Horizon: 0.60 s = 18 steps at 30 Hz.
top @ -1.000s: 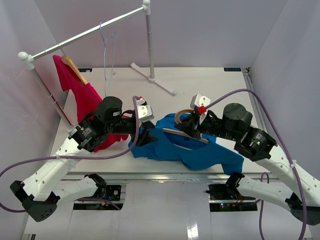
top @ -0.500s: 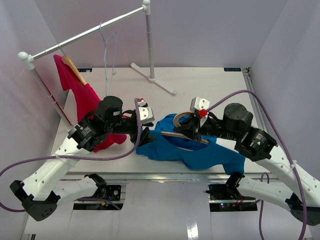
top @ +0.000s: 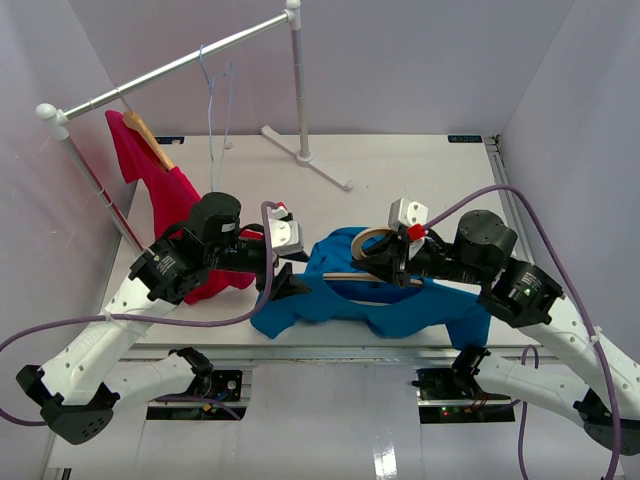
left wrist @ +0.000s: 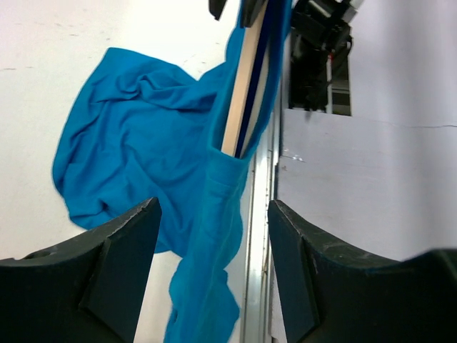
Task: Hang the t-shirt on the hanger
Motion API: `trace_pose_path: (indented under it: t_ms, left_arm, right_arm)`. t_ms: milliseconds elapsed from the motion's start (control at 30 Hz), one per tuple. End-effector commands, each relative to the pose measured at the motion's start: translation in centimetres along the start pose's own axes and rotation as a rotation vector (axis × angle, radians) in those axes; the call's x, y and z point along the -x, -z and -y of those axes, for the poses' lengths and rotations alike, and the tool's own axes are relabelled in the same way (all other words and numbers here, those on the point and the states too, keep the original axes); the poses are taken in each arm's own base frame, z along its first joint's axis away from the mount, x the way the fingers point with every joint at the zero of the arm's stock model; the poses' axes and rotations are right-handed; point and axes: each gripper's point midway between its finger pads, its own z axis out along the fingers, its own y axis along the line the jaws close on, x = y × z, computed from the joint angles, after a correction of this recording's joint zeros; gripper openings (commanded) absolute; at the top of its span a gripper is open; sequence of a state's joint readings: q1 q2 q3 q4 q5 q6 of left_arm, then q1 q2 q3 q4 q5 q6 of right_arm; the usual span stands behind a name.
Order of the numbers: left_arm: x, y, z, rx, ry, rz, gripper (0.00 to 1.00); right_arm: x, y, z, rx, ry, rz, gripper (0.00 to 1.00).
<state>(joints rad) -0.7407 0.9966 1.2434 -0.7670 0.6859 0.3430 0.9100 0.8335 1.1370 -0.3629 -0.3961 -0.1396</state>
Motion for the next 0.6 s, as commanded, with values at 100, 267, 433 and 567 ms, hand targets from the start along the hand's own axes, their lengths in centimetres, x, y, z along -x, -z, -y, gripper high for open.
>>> trace_pose_path:
  t_ms: [100, 267, 433, 567]
  left_arm:
    - [-0.3, -0.9, 0.8, -0.090, 0.013, -0.006, 0.72]
    - [-1.0, -2.0, 1.1, -0.149, 0.046, -0.012, 0.68]
    - [-1.6, -2.5, 1.3, -0.177, 0.063, -0.021, 0.25]
    - [-1.7, -2.6, 0.7, -0.133, 0.071, -0.021, 0.00]
  right_arm:
    - [3.2, 0.7, -1.0, 0.043, 0.040, 0.116, 0.08]
    - [2.7, 0.4, -0.9, 0.040, 0.029, 0.113, 0.08]
    - [1.8, -0.4, -0.1, 0.014, 0.019, 0.087, 0.08]
    - [0.8, -1.1, 0.5, -0.004, 0.012, 0.062, 0.08]
